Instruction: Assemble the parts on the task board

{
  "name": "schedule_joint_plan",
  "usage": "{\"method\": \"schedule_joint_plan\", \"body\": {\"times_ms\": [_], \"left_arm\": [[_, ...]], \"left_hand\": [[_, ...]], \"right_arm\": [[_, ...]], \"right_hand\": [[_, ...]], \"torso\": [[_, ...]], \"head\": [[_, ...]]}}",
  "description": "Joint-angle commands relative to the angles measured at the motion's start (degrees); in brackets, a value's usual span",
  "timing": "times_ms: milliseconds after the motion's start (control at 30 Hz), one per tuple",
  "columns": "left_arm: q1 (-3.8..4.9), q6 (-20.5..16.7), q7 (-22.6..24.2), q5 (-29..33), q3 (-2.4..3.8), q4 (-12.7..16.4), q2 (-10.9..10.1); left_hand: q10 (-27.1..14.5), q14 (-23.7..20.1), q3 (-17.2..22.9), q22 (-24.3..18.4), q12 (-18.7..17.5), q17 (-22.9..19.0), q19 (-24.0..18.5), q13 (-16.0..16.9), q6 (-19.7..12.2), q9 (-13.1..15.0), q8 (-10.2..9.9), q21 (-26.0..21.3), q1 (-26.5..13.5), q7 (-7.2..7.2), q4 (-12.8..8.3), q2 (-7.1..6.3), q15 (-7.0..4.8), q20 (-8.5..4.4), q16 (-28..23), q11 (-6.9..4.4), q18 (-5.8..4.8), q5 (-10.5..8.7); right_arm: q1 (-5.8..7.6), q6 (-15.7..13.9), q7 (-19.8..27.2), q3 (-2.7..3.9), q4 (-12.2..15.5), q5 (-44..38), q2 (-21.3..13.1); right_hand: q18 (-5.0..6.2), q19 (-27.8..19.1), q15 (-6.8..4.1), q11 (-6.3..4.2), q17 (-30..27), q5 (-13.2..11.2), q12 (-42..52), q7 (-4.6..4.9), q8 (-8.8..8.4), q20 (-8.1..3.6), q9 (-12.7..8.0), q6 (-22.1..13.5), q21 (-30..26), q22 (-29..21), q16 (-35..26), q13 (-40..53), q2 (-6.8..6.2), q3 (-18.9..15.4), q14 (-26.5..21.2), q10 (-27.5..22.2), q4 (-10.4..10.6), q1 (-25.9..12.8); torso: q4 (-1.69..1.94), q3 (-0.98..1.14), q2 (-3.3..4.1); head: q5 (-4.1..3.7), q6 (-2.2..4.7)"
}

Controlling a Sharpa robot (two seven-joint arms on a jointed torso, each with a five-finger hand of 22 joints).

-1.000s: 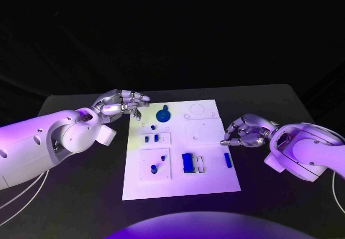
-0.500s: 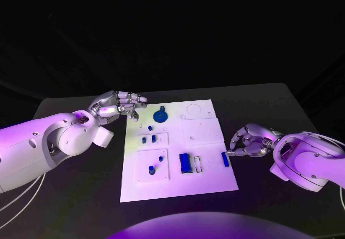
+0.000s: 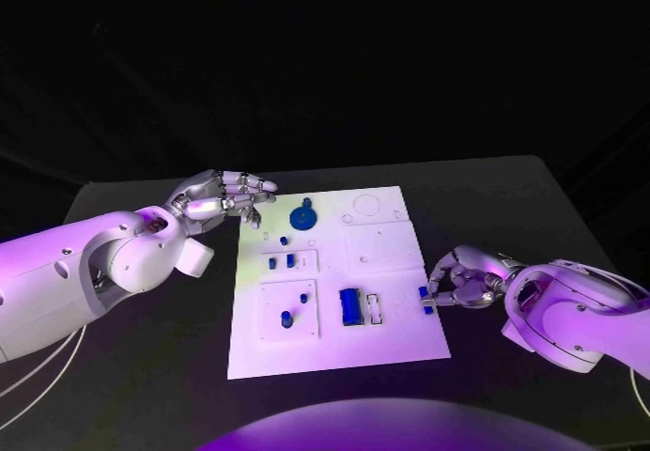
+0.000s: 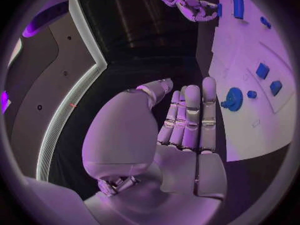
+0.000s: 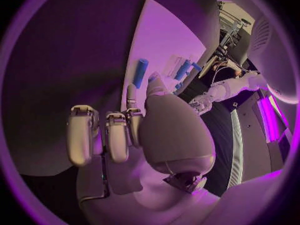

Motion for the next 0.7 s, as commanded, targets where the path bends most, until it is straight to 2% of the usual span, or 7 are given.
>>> {"method": "schedule_joint_plan", "body": {"times_ms": [33, 233, 467, 700], "left_arm": [[0.00, 0.54, 0.44, 0.12, 0.03, 0.18, 0.05], [0.00, 0.57, 0.38, 0.12, 0.03, 0.20, -0.01], [-0.01, 0.64, 0.34, 0.12, 0.03, 0.23, -0.06], [-0.01, 0.69, 0.32, 0.12, 0.03, 0.31, -0.15]], "left_hand": [[-0.27, 0.00, 0.31, -0.06, 0.40, -0.06, 0.18, -0.09, -0.45, 0.09, 0.37, -0.22, -0.31, 0.09, -0.15, -0.01, 0.30, 0.24, -0.20, 0.00, 0.86, 0.34], [-0.27, 0.00, 0.31, -0.06, 0.40, -0.06, 0.18, -0.09, -0.45, 0.09, 0.37, -0.22, -0.31, 0.09, -0.15, -0.01, 0.30, 0.24, -0.20, 0.00, 0.86, 0.34], [-0.27, 0.00, 0.31, -0.06, 0.40, -0.06, 0.18, -0.09, -0.45, 0.09, 0.37, -0.22, -0.31, 0.09, -0.15, -0.01, 0.30, 0.24, -0.20, 0.00, 0.86, 0.34], [-0.27, 0.00, 0.31, -0.06, 0.40, -0.06, 0.18, -0.09, -0.45, 0.09, 0.37, -0.22, -0.31, 0.09, -0.15, -0.01, 0.30, 0.24, -0.20, 0.00, 0.86, 0.34]], "right_arm": [[-0.25, 0.27, -1.17, -0.02, -0.19, -2.21, 0.25], [-0.65, 0.88, -1.57, -0.04, -0.50, -3.14, 0.68], [-1.27, 1.14, -1.90, -0.05, -0.88, -3.85, 1.91], [-1.94, 1.47, -2.81, -0.05, -1.84, -6.24, 3.21]], "right_hand": [[-0.57, 2.98, -0.03, -0.03, 9.84, 0.25, -0.04, -0.03, 0.18, 0.40, 0.13, 0.53, -0.18, 12.33, -0.36, 9.10, -0.06, 0.15, 4.90, 2.38, 0.20, -0.64], [-0.59, 3.02, -0.08, -0.11, 9.85, 0.27, 0.02, -0.13, 0.24, 0.37, 0.22, 0.74, -0.05, 12.37, -0.36, 9.13, -0.09, 0.30, 4.90, 2.41, 0.15, -0.59], [-0.60, 3.03, -0.20, -0.26, 9.97, 0.29, 0.06, -0.30, 0.27, 0.30, 0.37, 1.00, -0.03, 12.37, -0.32, 9.16, -0.22, 0.63, 4.93, 2.44, 0.05, -0.23], [-0.66, 3.13, -0.56, -0.63, 10.23, 0.32, 0.15, -0.67, -0.15, -0.05, 0.73, 1.34, 0.24, 12.46, -0.24, 9.24, -0.44, 2.54, 4.99, 2.52, -0.31, 3.14]], "torso": [[-0.03, -0.05, -0.02], [-0.02, 0.03, -0.01], [-0.03, 0.01, -0.01], [0.01, -0.05, -0.01]], "head": [[0.06, -0.10], [0.10, -0.17], [0.20, -0.19], [0.23, -0.23]]}}
